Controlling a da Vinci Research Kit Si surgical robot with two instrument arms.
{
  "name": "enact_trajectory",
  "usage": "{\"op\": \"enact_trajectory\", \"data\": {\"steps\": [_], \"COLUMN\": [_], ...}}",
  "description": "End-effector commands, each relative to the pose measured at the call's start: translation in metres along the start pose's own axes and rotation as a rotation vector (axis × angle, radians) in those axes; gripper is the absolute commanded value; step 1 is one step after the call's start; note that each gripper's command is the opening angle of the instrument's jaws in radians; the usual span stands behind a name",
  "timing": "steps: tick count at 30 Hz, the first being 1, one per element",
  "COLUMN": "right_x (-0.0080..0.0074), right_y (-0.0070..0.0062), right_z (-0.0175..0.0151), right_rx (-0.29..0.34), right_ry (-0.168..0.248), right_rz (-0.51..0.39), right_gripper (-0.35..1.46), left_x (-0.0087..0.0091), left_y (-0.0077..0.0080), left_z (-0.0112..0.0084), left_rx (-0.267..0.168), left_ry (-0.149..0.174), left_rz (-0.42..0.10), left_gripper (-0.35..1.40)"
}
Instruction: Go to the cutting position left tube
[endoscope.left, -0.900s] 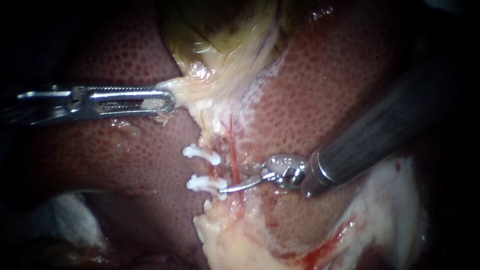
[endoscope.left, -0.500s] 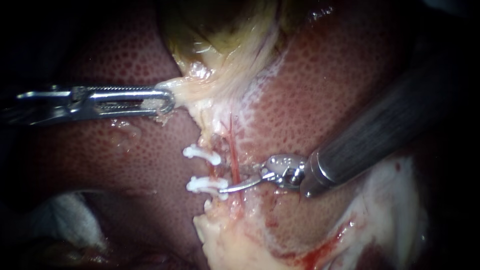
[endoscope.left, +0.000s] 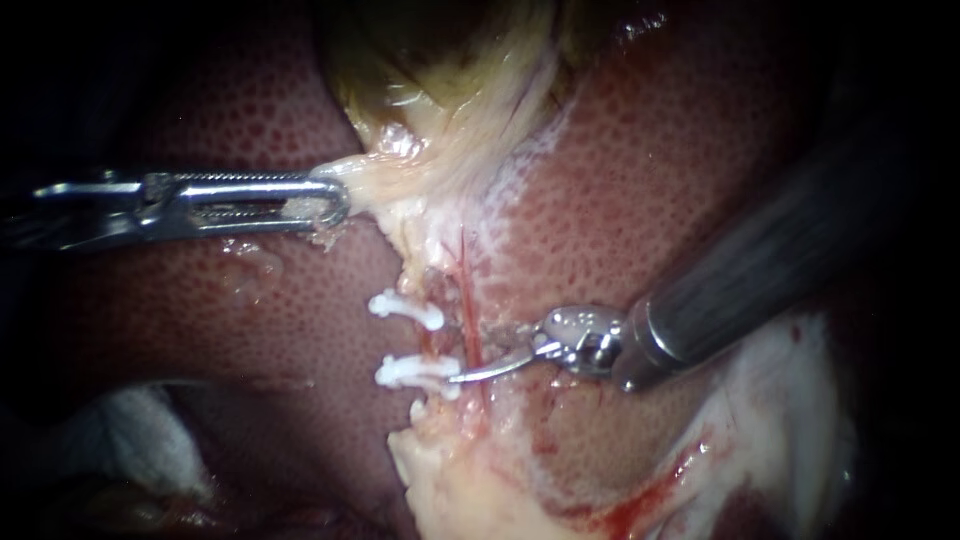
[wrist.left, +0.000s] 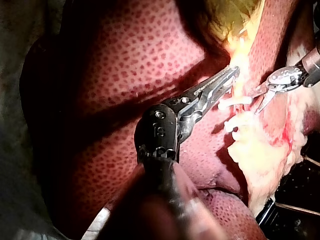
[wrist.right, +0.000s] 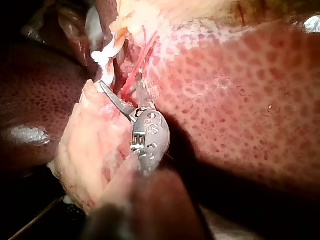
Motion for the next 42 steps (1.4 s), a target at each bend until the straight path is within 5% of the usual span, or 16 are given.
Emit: {"op": "enact_trajectory", "data": {"steps": [1, 10, 24, 35, 42], "right_x": [0.0002, 0.0016, 0.0028, 0.0021, 0.0021], "right_y": [-0.0001, -0.0019, -0.0045, -0.0028, -0.0018], "right_z": [-0.0006, -0.0049, -0.0024, 0.0051, 0.0068], "right_rx": [-0.004, -0.020, -0.017, 0.004, 0.003], "right_ry": [0.004, 0.015, 0.014, -0.001, -0.002], "right_rz": [0.002, 0.001, -0.010, -0.029, -0.031], "right_gripper": [1.43, 1.43, 1.43, 1.43, 1.43], "left_x": [0.0000, 0.0000, 0.0000, 0.0000, 0.0000], "left_y": [0.0000, 0.0000, 0.0000, 0.0001, 0.0003], "left_z": [0.0000, 0.0000, 0.0001, 0.0001, 0.0000], "left_rx": [0.000, 0.000, 0.000, 0.001, 0.001], "left_ry": [0.000, 0.000, 0.000, 0.001, 0.001], "left_rz": [0.000, 0.000, 0.000, 0.000, 0.000], "left_gripper": [-0.35, -0.35, -0.35, -0.35, -0.35]}}
